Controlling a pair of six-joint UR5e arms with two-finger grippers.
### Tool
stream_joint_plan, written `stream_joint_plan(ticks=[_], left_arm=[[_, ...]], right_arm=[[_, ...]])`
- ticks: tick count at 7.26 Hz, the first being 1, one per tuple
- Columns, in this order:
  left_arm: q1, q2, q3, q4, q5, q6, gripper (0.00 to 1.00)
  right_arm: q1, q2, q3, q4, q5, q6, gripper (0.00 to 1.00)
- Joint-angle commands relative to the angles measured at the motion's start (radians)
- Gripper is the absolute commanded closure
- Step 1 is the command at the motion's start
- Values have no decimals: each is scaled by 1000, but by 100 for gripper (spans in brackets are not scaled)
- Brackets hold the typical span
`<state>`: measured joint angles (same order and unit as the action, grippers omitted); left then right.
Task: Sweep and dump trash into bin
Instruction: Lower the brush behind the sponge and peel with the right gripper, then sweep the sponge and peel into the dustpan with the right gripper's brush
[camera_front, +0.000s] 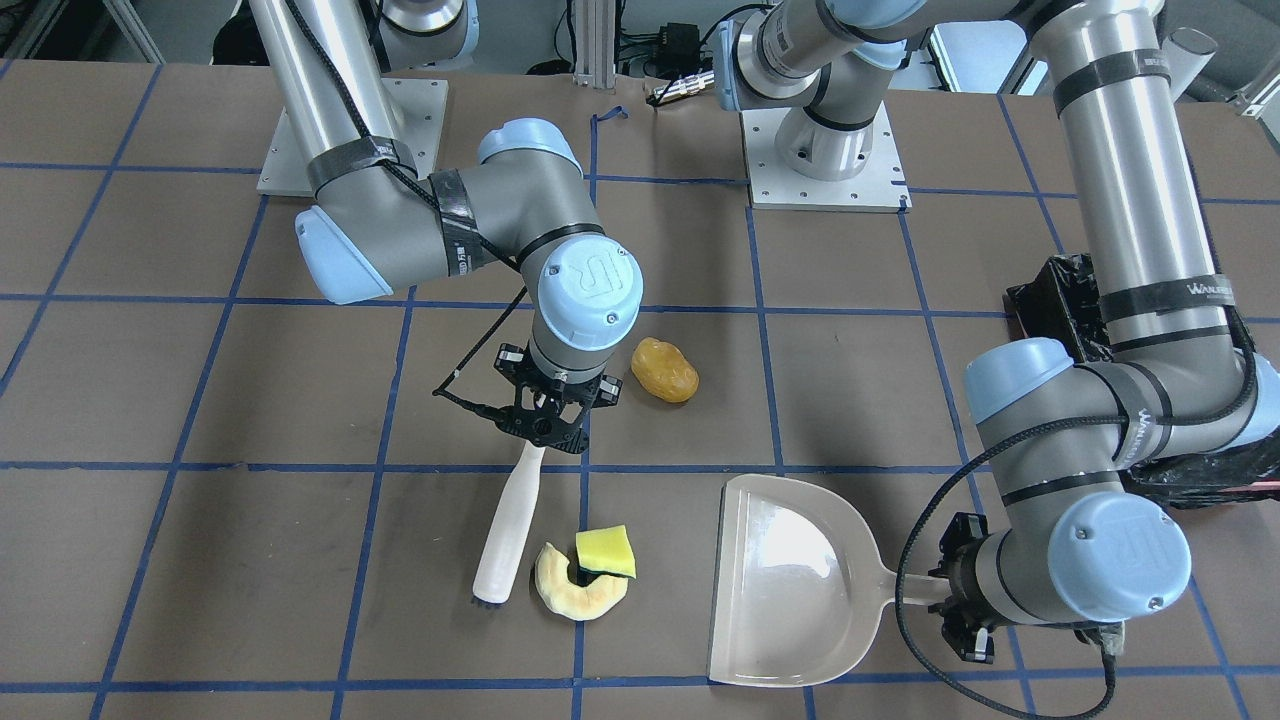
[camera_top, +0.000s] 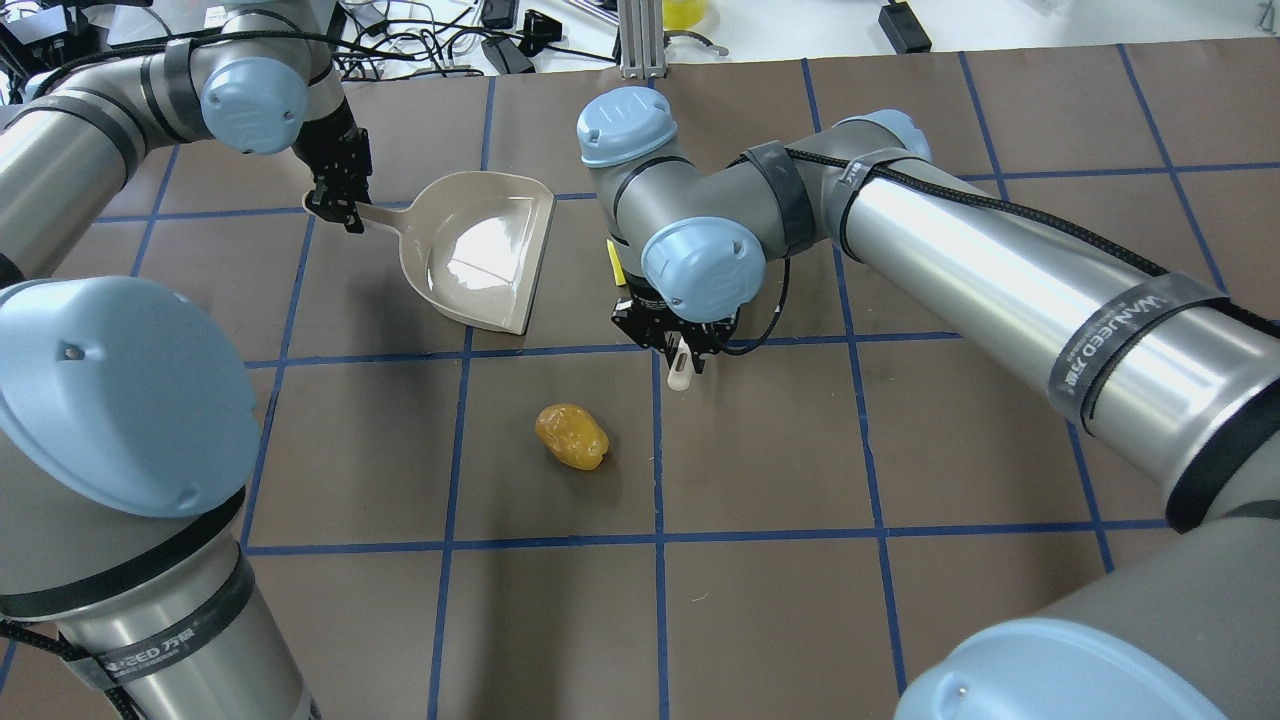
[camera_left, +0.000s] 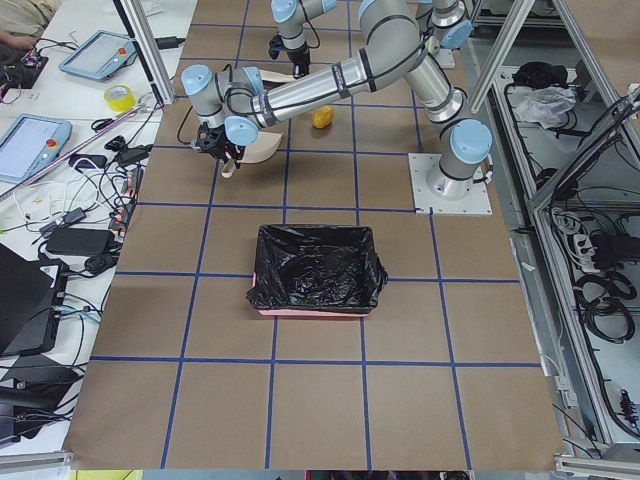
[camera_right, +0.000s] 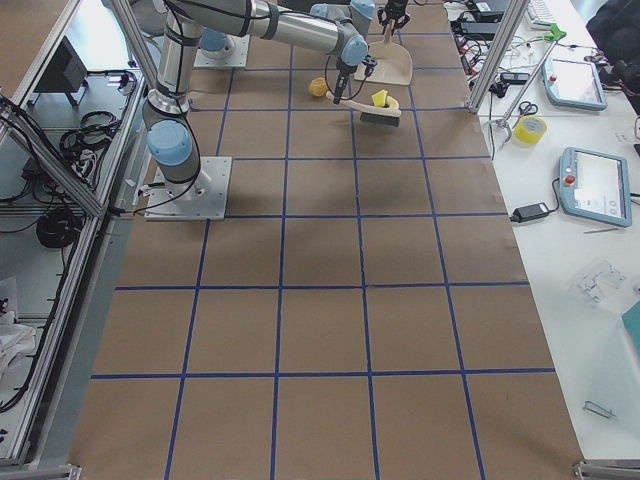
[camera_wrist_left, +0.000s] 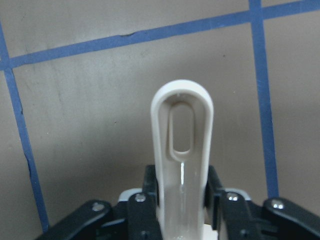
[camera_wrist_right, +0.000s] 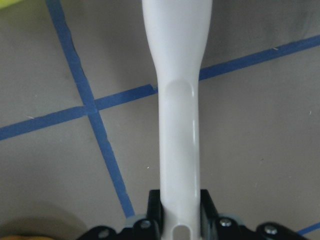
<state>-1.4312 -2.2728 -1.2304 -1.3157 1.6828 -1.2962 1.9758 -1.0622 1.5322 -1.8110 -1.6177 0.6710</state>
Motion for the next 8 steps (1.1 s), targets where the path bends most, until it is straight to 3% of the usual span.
stream_joint_plan(ticks=[1, 5, 8], left_arm=[[0, -1, 2, 1, 0, 0, 100], [0, -2, 2, 1, -2, 0, 100], [0, -2, 2, 1, -2, 0, 100]], right_arm=[[41, 45, -14, -54, 48, 16, 91], [107, 117, -168, -56, 105, 12, 90], [169, 120, -217, -65, 153, -4, 90]])
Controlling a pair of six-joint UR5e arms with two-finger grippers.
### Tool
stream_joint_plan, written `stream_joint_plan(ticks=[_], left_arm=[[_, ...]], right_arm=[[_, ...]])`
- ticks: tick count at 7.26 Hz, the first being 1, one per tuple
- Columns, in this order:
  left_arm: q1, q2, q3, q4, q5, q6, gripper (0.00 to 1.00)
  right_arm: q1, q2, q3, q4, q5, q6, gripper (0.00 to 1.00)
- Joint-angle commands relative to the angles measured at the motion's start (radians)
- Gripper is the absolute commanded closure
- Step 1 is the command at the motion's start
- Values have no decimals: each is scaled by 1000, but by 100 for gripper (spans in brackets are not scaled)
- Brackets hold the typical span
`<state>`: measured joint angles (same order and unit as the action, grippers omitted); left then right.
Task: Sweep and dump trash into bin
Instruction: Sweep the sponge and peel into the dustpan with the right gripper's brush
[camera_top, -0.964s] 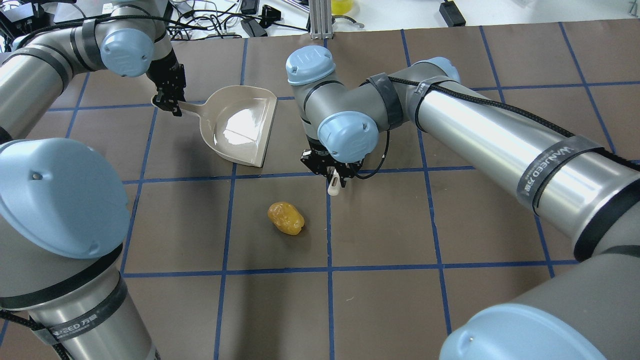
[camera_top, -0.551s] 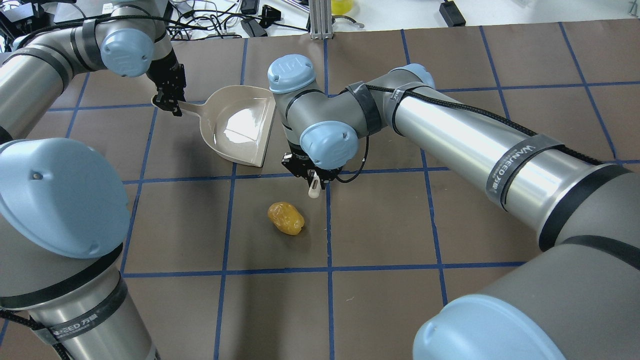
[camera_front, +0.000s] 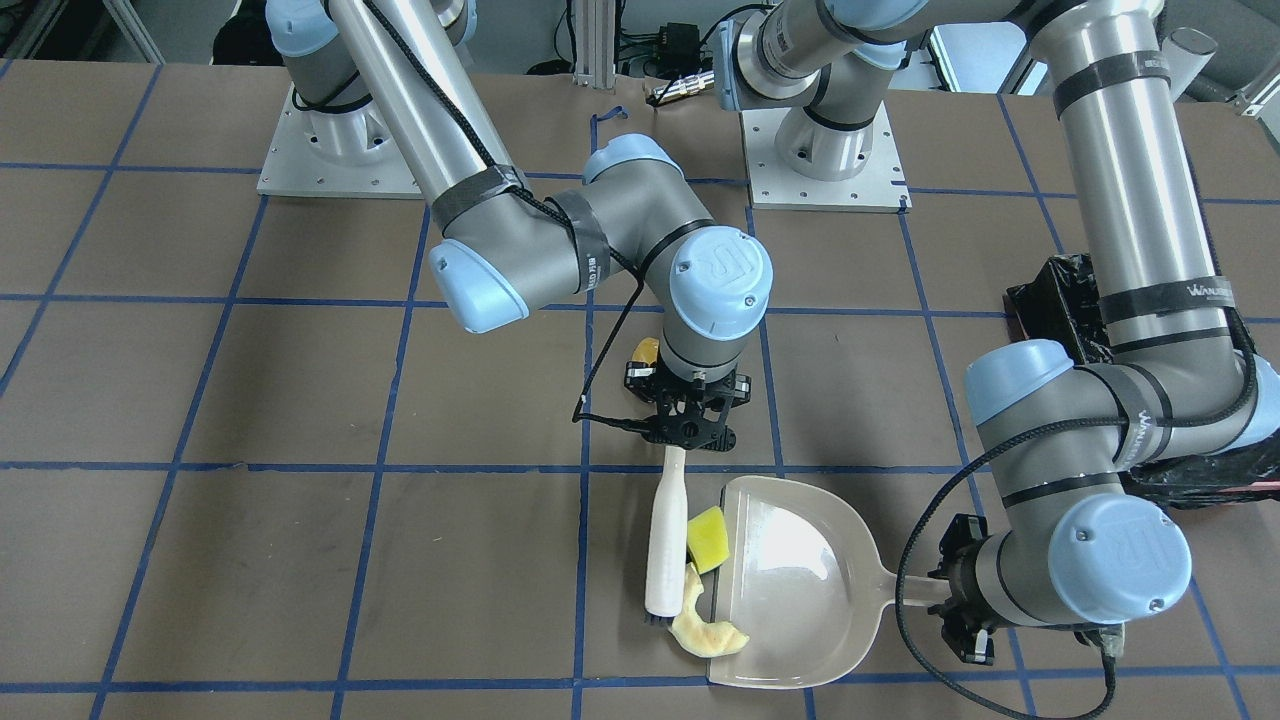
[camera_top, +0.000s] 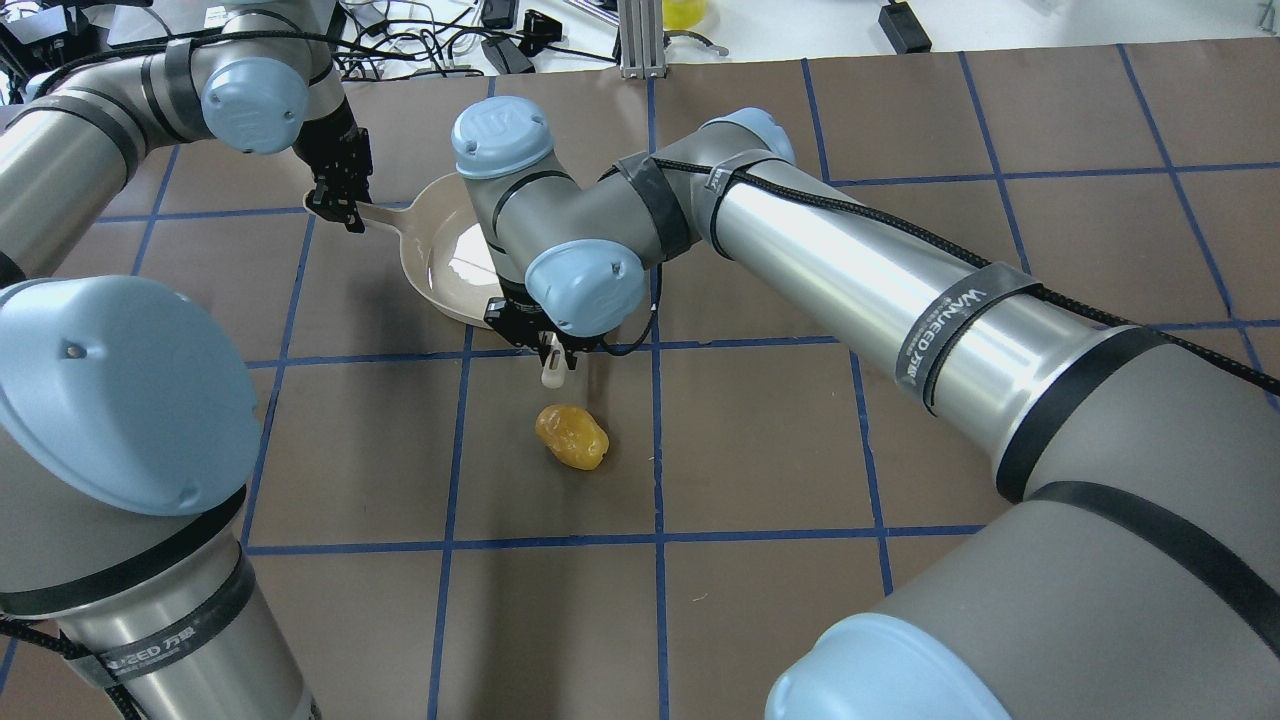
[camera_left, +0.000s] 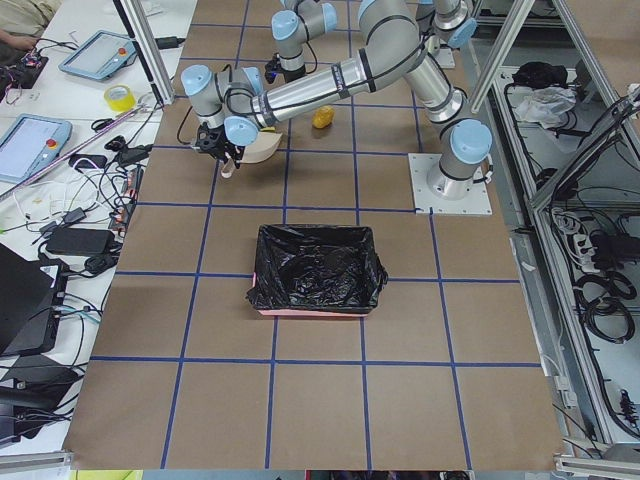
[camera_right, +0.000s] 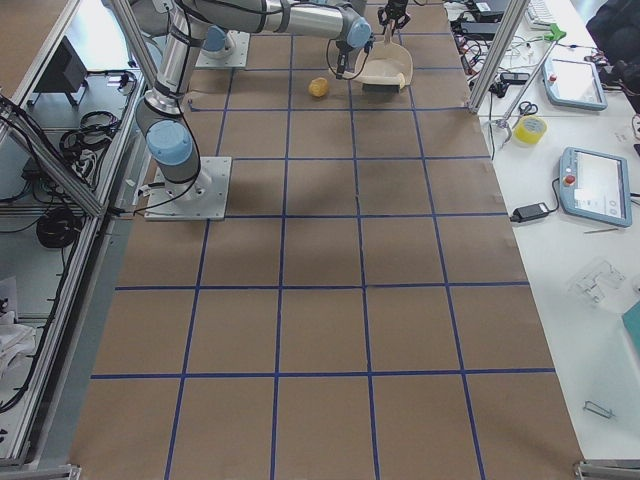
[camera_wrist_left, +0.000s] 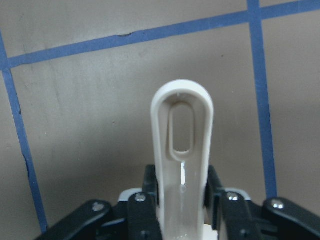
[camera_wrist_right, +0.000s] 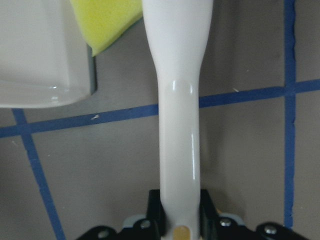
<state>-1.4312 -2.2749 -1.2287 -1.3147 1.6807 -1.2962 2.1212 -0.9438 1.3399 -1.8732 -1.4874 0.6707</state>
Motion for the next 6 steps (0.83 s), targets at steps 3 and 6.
stream_joint_plan(ticks=[3, 6], left_arm=[[0, 0, 0, 0, -2, 0, 100], [0, 0, 0, 0, -6, 0, 100]], right_arm=[[51, 23, -73, -3, 76, 10, 90], [16, -23, -119, 181, -54, -95, 89]])
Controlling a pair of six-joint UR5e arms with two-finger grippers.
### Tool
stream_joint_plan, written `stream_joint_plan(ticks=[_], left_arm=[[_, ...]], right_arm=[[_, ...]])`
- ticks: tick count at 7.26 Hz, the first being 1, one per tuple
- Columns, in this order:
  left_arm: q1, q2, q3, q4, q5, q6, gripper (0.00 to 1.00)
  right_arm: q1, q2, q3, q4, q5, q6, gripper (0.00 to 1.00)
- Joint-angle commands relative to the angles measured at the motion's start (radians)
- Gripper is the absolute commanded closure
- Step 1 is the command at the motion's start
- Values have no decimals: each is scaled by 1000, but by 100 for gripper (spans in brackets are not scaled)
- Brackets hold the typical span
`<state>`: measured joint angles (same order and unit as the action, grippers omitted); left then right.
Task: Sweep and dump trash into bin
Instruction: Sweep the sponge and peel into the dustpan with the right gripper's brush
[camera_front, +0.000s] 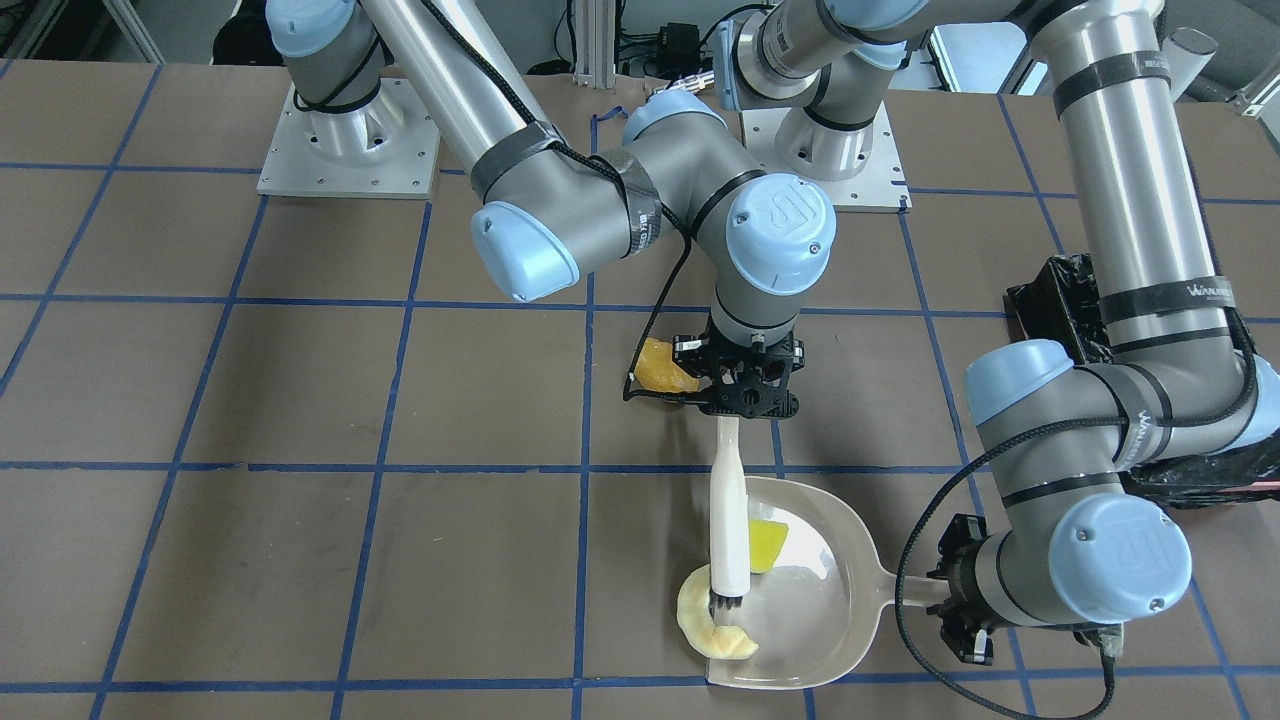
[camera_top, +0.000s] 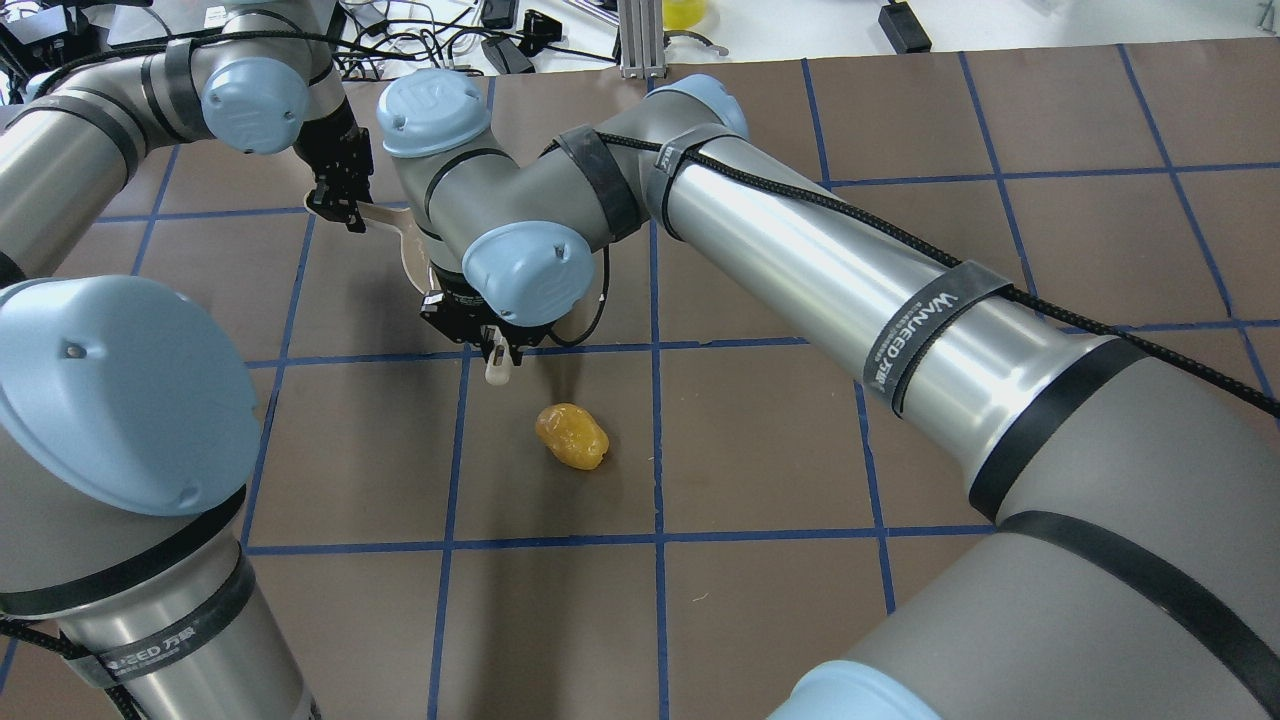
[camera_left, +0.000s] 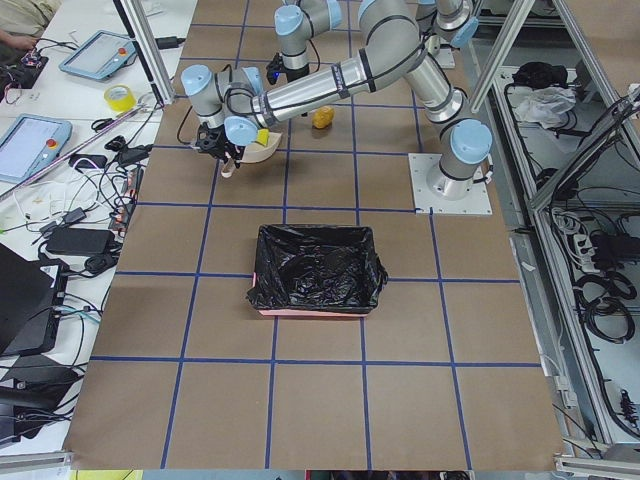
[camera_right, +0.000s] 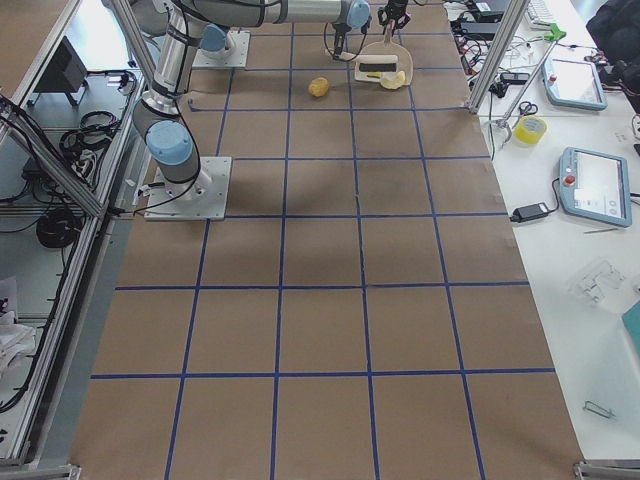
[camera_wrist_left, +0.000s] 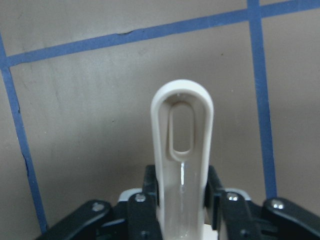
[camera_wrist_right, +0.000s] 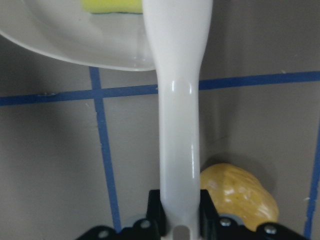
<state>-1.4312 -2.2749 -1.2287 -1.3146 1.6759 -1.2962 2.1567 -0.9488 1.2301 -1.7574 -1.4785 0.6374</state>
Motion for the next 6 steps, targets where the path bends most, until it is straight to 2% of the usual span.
stream_joint_plan(ticks=[1, 4, 6], left_arm=[[0, 0, 0, 0, -1, 0, 100], [2, 0, 0, 0, -2, 0, 100], [2, 0, 0, 0, -4, 0, 100]], right_arm=[[-37, -9, -7, 72, -71, -70, 89], [-64, 21, -7, 64, -83, -93, 90], [-63, 71, -12, 6, -79, -76, 90]])
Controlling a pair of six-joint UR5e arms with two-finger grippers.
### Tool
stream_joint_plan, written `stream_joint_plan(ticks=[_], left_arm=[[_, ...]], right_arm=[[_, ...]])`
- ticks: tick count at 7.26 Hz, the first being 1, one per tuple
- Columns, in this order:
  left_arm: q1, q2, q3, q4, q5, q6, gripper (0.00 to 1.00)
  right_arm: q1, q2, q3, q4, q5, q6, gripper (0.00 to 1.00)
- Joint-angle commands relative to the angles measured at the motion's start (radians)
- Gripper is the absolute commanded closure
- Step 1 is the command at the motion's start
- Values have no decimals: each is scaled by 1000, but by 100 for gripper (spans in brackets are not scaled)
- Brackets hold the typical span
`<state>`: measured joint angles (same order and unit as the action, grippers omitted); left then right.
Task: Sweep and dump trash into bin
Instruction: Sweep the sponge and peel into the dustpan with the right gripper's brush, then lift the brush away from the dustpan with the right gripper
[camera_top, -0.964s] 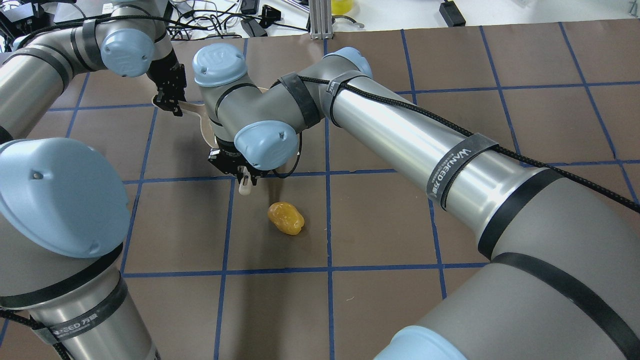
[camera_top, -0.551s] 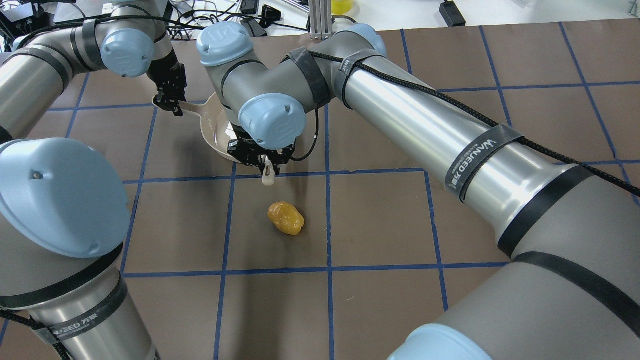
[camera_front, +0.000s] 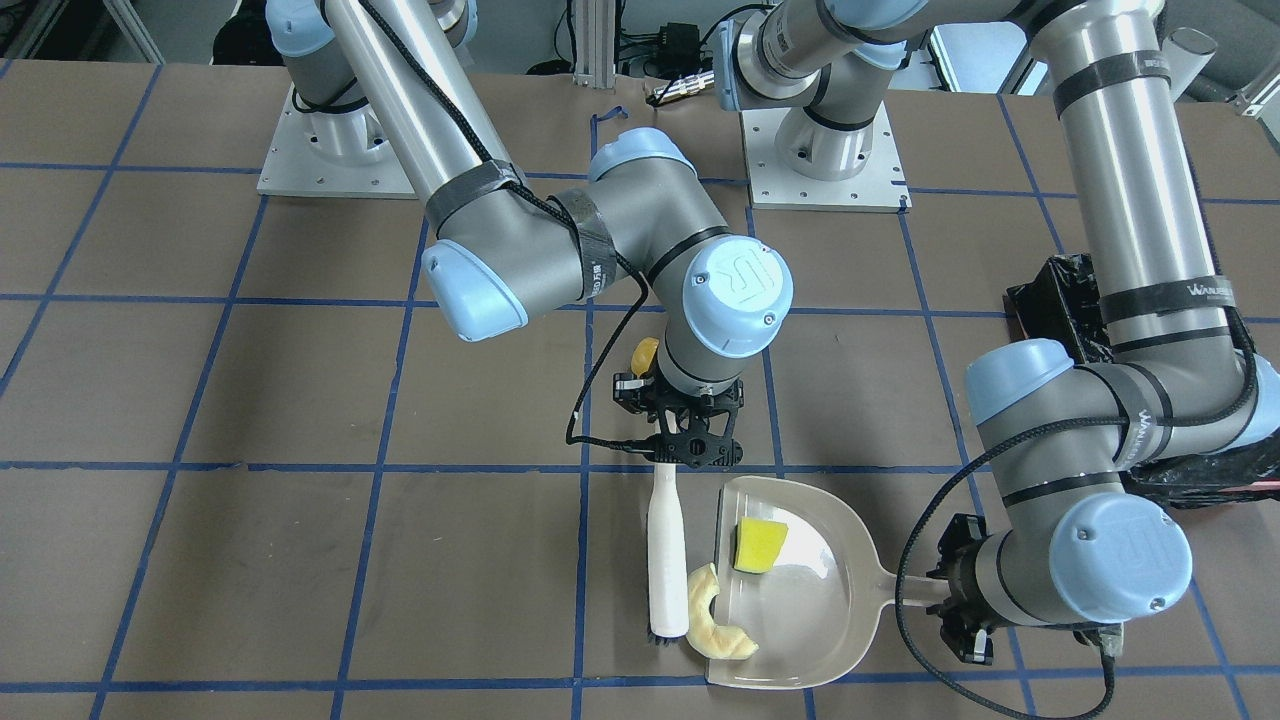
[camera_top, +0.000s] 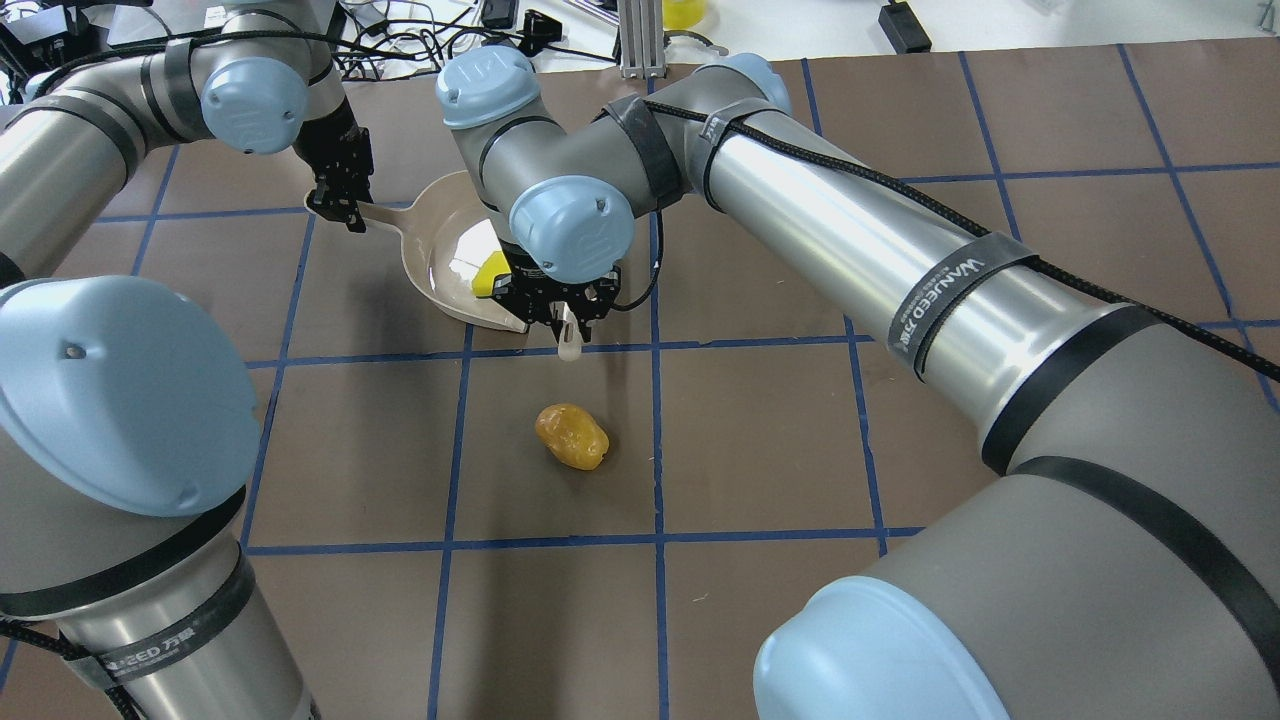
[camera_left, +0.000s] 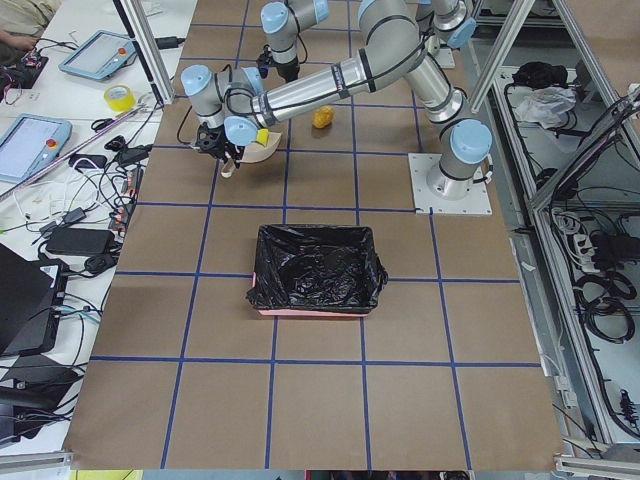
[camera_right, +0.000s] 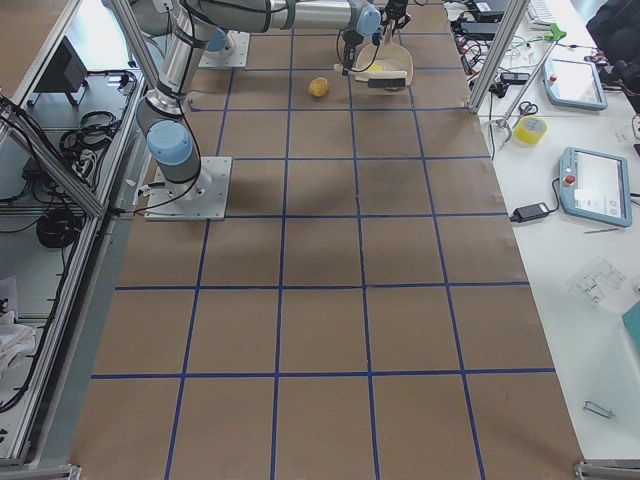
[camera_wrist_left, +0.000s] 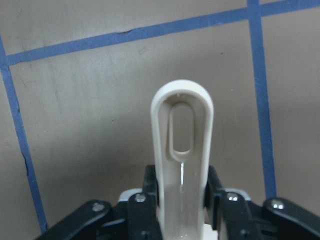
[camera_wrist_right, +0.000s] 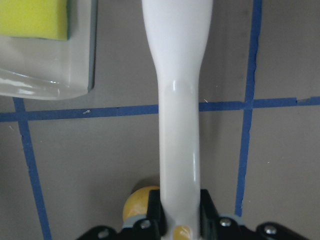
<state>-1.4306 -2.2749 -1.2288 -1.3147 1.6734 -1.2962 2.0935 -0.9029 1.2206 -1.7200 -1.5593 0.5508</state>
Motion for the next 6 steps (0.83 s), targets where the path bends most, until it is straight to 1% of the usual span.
stream_joint_plan(ticks=[1, 2, 3, 4, 5, 6], left_arm=[[-1, 0, 0, 0, -1, 0, 100], [-1, 0, 0, 0, -1, 0, 100], [-1, 0, 0, 0, -1, 0, 100], [1, 0, 0, 0, 0, 0, 100], [-1, 0, 0, 0, 0, 0, 100], [-1, 0, 0, 0, 0, 0, 100]], right_arm=[[5, 35, -3, -39, 14, 18, 90], [16, 41, -6, -65, 22, 50, 89], [40, 54, -7, -108, 84, 110, 89], [69, 76, -22, -137, 100, 156, 90], [83, 84, -48, -138, 108, 193, 90], [100, 90, -62, -141, 148, 224, 90]])
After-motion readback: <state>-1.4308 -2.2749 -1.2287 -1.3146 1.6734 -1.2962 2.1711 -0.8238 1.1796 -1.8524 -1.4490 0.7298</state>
